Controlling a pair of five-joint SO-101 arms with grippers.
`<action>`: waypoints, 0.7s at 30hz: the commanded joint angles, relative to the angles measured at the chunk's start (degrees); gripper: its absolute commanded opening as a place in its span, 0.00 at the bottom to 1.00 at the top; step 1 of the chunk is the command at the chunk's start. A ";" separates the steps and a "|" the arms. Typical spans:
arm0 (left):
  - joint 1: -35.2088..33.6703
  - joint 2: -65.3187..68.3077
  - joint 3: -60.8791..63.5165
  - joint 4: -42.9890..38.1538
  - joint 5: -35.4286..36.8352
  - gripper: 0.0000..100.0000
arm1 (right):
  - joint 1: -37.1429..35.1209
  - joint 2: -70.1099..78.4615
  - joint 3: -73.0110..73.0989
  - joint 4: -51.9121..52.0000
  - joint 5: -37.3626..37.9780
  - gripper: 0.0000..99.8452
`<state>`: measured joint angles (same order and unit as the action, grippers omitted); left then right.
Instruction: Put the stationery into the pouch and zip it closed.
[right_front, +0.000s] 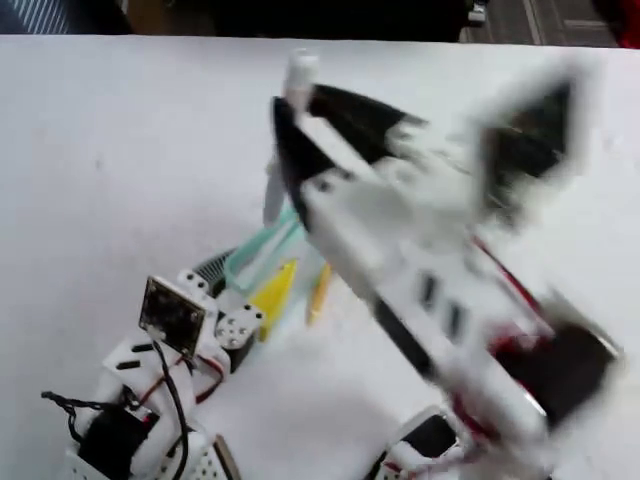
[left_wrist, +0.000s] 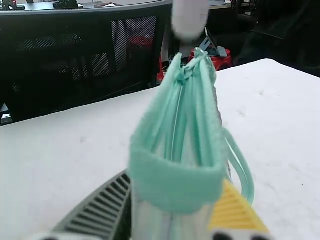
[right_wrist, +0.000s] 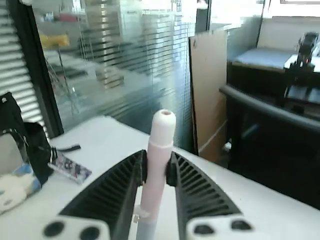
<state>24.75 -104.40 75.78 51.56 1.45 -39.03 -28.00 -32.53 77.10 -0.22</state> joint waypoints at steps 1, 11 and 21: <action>0.13 -0.66 -0.44 0.09 0.09 0.18 | -0.84 -0.22 3.16 -1.36 0.88 0.02; 0.13 -0.66 -0.44 0.00 0.09 0.18 | -0.92 -2.77 7.56 -1.45 0.79 0.02; 0.13 -0.66 -0.44 0.00 0.09 0.18 | -3.91 -6.11 17.85 1.10 5.89 0.02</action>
<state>24.75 -104.40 75.78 51.56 1.45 -41.23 -32.04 -16.09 77.63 1.54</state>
